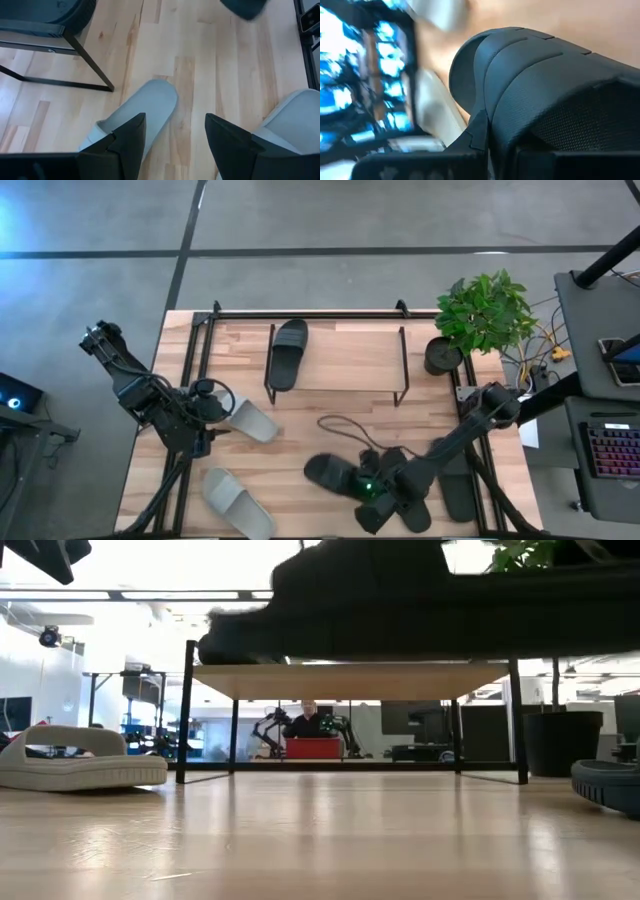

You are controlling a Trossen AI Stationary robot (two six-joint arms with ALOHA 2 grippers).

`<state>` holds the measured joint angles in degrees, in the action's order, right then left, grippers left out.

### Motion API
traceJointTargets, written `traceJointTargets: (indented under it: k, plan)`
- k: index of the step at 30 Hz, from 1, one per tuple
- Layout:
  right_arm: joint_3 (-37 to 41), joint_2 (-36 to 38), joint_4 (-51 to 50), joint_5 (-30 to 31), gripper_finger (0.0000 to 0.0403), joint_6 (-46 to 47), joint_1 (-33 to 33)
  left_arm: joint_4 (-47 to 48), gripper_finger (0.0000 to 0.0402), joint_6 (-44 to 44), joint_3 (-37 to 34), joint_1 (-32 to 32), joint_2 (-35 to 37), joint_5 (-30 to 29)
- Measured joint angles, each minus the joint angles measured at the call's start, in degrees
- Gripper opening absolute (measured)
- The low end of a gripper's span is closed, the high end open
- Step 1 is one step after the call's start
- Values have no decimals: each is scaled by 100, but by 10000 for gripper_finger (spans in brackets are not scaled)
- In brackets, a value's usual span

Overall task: Pick and place slides into the shelf
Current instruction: Put the black slipper on the shelf

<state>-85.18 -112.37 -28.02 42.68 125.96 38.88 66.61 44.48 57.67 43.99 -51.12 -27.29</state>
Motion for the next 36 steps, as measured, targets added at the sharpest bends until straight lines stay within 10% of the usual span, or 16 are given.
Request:
traceJointTargets:
  k: [11,27,36]
  plan:
    - [-761,560,-2199,2463,13,-20,-1056,-47,189,8,4,0,-48,-239]
    - [-1662,633,-2387,1520,16,-2607,-3107,-945,189,-16,151,-10,-565,-440]
    - [-1429,629,-2414,1230,119,-2980,-3542,-939,189,-16,152,-9,-809,-297]
